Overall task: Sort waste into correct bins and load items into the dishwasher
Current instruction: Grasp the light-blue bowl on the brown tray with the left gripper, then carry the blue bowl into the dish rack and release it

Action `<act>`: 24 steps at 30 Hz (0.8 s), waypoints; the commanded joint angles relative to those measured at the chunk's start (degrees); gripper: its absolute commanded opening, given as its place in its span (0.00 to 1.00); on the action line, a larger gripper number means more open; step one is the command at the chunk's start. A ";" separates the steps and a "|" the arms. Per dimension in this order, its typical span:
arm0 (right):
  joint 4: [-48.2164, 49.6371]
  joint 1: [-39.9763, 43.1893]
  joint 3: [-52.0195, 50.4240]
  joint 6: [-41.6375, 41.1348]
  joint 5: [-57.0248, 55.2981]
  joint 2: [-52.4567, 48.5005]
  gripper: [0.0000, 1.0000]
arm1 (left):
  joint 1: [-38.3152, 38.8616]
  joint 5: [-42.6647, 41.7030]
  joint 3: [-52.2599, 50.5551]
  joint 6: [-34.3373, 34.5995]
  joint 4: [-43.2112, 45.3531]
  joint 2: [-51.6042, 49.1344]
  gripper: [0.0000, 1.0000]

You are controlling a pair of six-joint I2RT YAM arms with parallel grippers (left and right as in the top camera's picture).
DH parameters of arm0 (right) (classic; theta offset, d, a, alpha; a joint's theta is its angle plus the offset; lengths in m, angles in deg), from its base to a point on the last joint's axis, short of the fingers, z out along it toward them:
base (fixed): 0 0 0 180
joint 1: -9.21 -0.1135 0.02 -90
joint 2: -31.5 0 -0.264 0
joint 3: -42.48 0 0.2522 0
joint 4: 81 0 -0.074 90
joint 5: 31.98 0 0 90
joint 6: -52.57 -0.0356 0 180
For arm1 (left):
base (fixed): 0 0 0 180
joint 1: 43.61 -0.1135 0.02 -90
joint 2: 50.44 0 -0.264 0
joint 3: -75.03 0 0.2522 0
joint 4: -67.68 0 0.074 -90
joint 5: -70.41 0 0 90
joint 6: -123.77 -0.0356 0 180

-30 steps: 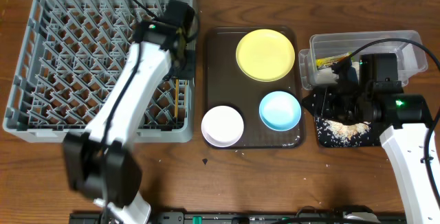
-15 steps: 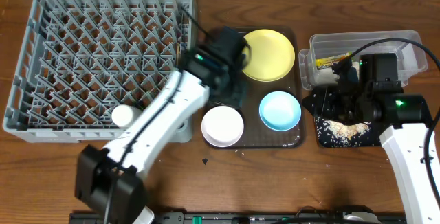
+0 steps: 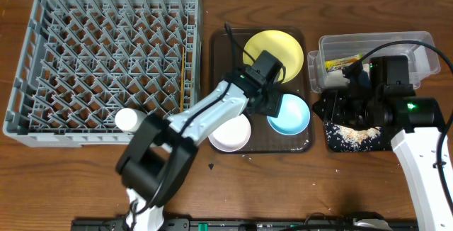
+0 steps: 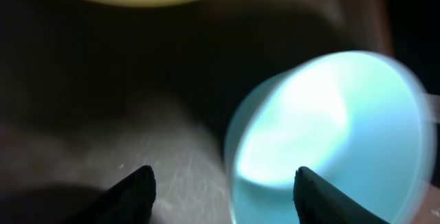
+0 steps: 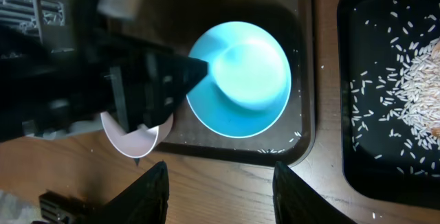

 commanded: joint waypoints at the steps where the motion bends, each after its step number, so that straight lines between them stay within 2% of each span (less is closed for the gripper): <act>1: -0.04 0.46 0.92 0.92 -0.11 0.61 0.46 | -0.04 -1.88 -0.20 1.33 0.50 -2.82 0.56; 5: -0.04 0.46 0.92 0.92 -0.13 0.61 0.46 | 0.00 -2.23 -0.20 1.33 0.59 -4.68 0.31; 8: -0.07 0.46 0.92 0.92 -0.13 0.63 0.46 | 0.00 -2.60 0.17 1.31 0.42 -4.57 0.08; 16: -0.28 0.46 0.92 0.92 -0.11 0.61 0.46 | -1.90 -1.84 4.87 1.07 -4.52 3.80 0.07; 20: -0.31 0.46 0.92 0.92 -0.13 0.61 0.46 | -4.63 11.13 5.25 -0.33 -11.87 11.85 0.08; 24: -0.33 0.46 0.92 0.94 -0.13 0.61 0.46 | -7.69 33.00 5.25 -3.43 -20.83 18.43 0.07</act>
